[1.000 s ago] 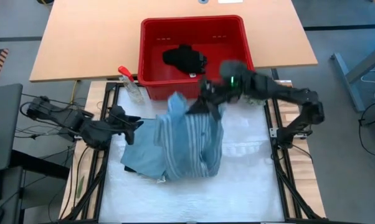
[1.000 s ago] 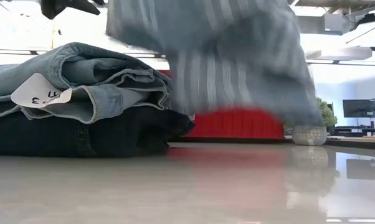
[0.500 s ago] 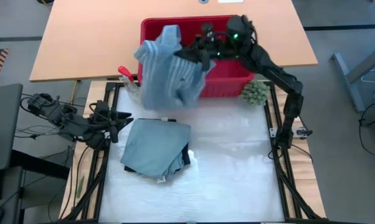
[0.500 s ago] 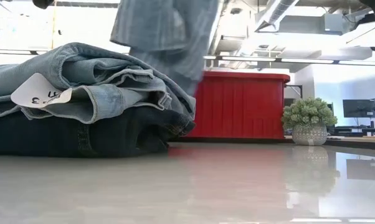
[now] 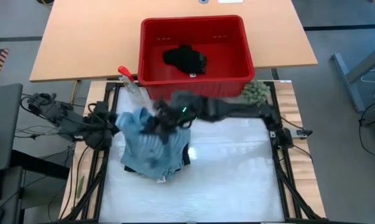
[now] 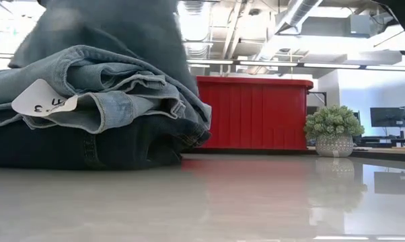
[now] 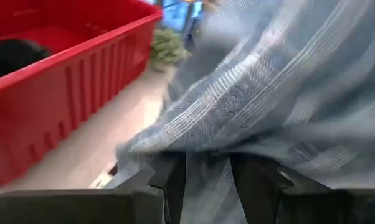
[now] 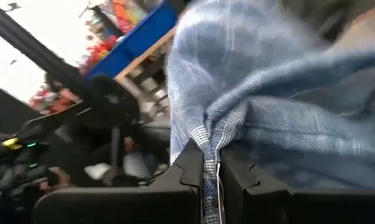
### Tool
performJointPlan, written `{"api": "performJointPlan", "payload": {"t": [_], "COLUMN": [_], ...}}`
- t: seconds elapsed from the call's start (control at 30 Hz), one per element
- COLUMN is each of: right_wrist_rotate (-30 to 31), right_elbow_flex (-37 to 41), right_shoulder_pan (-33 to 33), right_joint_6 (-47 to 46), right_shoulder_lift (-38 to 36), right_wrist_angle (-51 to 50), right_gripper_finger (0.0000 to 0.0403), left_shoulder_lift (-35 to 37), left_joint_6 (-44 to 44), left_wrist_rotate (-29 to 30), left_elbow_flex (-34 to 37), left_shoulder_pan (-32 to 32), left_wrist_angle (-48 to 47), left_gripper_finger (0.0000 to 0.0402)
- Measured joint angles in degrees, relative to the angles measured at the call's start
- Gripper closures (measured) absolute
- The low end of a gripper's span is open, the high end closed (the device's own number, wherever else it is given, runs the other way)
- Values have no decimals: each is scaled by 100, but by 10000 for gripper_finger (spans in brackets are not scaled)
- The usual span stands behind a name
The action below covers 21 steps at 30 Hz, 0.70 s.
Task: Fold Laundry from Bin
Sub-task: Stack the light blue polo shirt on top of the light blue pants
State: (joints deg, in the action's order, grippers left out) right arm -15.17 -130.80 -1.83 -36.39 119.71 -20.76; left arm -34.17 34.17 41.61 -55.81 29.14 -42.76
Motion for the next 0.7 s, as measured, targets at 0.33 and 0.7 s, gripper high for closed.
{"api": "performJointPlan", "payload": {"t": [0.33, 0.7], "right_wrist_rotate": [-364, -1298], "right_elbow_flex": [-3, -2], "right_shoulder_pan": [396, 969], "right_joint_6": [-533, -670], "right_shoulder_lift": [294, 138], "right_wrist_angle": [-663, -1082], "right_gripper_finger": [356, 356], "left_shoulder_lift": [1073, 1265], "left_joint_6": [210, 159], "left_wrist_rotate": [-1658, -819], "left_elbow_flex": [-366, -398], "left_shoulder_pan": [1, 1], "left_wrist_angle": [-650, -883], "left_gripper_finger": [288, 288]}}
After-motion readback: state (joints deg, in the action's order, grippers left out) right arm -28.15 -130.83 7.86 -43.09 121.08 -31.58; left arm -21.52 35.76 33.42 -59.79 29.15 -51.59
